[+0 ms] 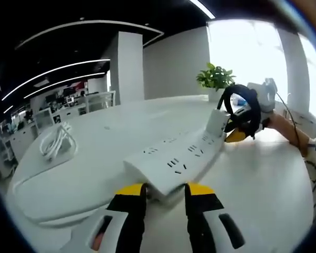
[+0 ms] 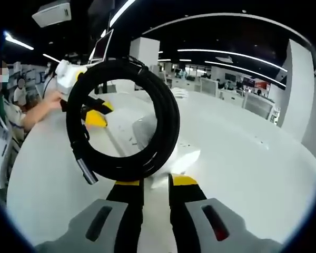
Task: Straighten the power strip on the desk, plug the charger into it
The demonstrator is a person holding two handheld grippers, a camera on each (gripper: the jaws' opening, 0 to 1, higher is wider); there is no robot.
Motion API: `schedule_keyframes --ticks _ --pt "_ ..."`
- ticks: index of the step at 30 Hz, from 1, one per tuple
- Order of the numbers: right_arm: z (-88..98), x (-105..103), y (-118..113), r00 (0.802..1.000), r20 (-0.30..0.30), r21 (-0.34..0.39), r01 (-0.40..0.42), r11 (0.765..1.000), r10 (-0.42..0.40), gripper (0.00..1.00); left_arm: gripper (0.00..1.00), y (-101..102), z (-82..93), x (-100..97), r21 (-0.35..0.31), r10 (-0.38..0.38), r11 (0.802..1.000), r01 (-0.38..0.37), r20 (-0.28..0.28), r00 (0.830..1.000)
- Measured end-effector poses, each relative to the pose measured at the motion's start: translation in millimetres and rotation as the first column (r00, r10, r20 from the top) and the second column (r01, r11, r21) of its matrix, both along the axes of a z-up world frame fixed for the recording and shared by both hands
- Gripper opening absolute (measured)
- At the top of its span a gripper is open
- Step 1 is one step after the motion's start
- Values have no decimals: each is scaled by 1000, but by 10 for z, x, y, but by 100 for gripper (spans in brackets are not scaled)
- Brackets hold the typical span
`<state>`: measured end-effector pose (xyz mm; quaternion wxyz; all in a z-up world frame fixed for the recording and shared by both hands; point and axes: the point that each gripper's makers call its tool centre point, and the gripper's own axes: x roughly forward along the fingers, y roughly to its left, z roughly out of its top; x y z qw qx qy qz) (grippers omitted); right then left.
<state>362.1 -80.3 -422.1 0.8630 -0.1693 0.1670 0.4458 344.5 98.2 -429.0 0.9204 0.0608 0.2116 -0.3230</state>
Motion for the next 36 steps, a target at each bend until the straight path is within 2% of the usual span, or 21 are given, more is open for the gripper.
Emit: schedule_keyframes --ticks 15,36 --pt "-14 47 -63 1000 -2 -4 29 1000 -29 18 29 -69 -18 89 40 -17 999 17 -23 1000" --pt "-12 196 -85 996 -18 51 85 995 -84 18 29 -71 -22 233 73 -10 997 13 -43 999"
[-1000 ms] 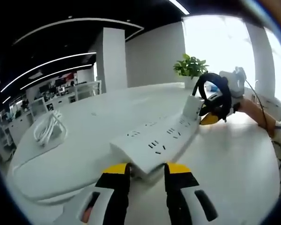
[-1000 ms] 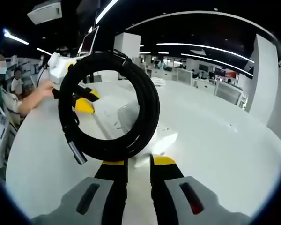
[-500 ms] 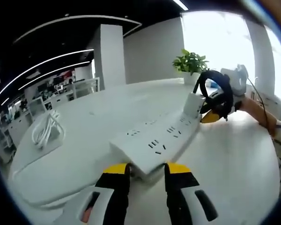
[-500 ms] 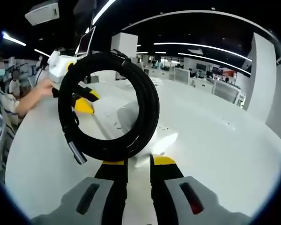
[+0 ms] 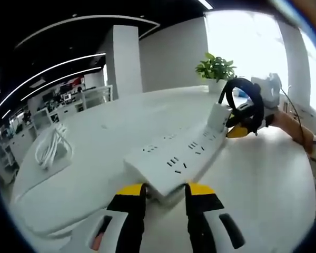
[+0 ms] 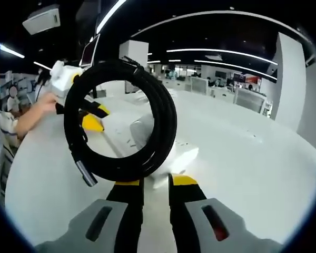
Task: Straighten the power strip on the desk, plug the charger into it
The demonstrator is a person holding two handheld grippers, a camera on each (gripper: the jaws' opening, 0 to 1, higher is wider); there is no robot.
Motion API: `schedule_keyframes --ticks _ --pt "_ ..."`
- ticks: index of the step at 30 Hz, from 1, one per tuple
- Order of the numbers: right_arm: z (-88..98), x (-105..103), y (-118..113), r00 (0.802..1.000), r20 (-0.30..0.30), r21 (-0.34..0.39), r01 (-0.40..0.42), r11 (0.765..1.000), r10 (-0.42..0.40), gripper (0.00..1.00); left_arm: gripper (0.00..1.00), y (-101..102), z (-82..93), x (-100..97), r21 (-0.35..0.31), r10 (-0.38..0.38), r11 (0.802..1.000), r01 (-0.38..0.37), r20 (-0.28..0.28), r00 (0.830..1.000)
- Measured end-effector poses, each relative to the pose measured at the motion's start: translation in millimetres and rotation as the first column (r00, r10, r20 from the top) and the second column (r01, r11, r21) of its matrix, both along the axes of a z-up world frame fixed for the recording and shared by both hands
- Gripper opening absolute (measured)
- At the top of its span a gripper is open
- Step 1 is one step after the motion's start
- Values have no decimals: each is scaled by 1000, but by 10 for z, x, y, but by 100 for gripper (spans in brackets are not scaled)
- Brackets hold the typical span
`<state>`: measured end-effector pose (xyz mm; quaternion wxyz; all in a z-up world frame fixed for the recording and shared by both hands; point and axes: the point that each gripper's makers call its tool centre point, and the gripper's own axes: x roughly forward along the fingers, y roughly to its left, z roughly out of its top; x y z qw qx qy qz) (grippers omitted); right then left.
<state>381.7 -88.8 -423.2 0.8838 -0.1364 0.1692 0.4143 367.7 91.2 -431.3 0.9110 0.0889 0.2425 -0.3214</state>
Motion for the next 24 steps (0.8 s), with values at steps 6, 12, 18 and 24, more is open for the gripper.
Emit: schedule_keyframes --ticks 6,12,18,24 --pt "5 65 -11 1000 -7 27 19 999 -19 18 29 1 -2 37 -9 5 1000 -5 4 1000" --pt "3 103 2 999 -10 43 43 998 -43 18 29 10 -3 80 -28 12 1000 -11 9 1000" --pt "-3 148 22 998 -12 63 66 996 -66 18 30 24 -7 128 -33 24 999 -23 28 999" --pt "-4 175 37 997 -15 71 81 994 -80 18 30 43 -9 154 -56 32 998 -30 37 999"
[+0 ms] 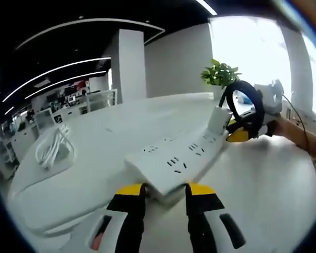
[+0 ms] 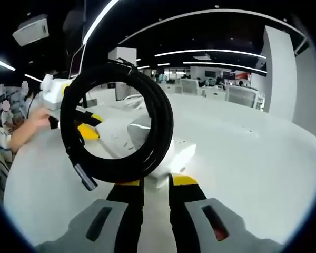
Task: Straighten the power strip on the desk, plug the charger into it
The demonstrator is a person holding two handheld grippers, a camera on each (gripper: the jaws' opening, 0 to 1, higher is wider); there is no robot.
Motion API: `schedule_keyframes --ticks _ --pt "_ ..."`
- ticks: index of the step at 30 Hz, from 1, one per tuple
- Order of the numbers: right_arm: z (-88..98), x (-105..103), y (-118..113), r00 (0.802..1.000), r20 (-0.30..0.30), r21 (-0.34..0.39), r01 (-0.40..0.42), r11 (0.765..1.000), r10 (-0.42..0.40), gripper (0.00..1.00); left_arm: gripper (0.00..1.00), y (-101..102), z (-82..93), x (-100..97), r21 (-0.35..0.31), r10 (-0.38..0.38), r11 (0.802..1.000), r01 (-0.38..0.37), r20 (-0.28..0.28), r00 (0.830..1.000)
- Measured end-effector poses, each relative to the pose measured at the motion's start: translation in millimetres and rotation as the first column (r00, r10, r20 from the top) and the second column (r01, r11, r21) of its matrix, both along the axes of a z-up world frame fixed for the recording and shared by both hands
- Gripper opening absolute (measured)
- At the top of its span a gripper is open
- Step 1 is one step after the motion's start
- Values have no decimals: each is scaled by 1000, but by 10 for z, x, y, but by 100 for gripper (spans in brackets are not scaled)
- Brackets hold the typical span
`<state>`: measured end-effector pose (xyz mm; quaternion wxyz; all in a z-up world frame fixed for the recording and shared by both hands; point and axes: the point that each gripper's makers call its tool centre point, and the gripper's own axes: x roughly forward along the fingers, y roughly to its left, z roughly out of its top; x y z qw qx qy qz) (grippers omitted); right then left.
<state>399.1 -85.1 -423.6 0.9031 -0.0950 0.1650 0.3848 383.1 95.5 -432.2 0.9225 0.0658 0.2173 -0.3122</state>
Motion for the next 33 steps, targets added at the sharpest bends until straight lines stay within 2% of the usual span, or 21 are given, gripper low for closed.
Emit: schedule_keyframes --ticks 17,26,33 --pt "-9 64 56 999 -1 28 48 998 -48 17 31 25 3 93 -48 45 998 -44 22 999" --pt "-15 113 64 997 2 38 71 997 -72 17 32 31 -2 142 -52 62 997 -60 36 997" --pt "-13 151 70 997 7 39 82 996 -82 16 32 30 -10 175 -31 69 997 -68 52 996"
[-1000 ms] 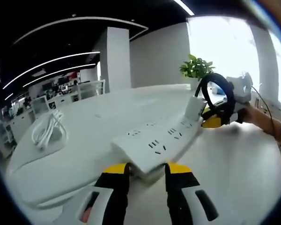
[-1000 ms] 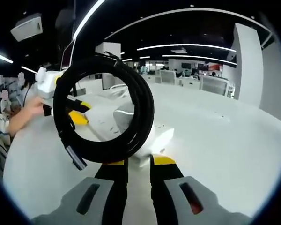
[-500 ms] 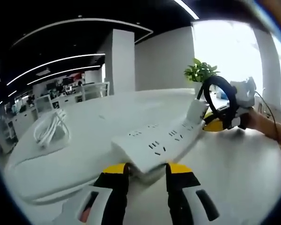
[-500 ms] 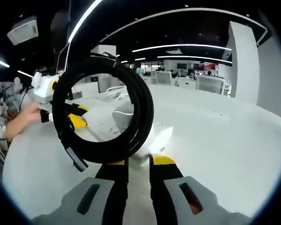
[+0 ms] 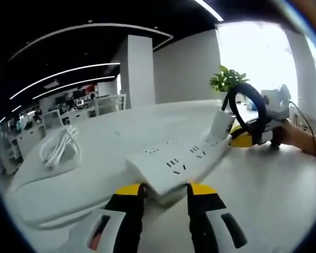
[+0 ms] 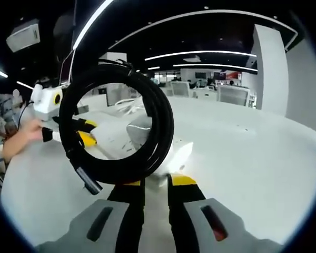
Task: Straighten the power strip on the desk, plug the charger into it
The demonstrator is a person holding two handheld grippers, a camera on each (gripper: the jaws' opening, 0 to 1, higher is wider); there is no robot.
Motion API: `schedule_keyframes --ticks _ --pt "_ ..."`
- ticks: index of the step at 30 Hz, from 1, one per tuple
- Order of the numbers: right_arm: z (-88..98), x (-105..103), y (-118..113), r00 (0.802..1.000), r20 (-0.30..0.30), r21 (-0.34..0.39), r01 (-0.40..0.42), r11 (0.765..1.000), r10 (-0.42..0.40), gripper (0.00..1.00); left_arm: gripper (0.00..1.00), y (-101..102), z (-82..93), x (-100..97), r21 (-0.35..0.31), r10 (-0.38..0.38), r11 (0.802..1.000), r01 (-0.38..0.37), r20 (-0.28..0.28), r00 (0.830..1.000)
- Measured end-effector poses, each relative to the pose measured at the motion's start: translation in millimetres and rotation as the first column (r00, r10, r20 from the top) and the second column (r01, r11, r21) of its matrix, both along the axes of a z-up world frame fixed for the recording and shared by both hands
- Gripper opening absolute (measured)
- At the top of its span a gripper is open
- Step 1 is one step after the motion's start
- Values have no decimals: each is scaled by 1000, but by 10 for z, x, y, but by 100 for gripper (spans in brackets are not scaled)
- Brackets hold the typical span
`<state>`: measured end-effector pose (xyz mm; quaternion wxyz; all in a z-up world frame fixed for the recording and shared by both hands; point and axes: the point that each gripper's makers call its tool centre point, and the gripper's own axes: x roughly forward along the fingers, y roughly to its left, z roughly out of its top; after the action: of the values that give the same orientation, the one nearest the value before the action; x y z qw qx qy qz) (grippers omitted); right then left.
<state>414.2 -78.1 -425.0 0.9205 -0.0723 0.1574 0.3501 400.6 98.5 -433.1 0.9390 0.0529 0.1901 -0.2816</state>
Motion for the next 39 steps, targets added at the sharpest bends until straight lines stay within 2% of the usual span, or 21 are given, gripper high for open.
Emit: schedule_keyframes --ticks 39 --pt "0 26 10 1000 -2 4 22 1000 -22 16 34 11 -7 60 3 24 1000 -24 2 1000"
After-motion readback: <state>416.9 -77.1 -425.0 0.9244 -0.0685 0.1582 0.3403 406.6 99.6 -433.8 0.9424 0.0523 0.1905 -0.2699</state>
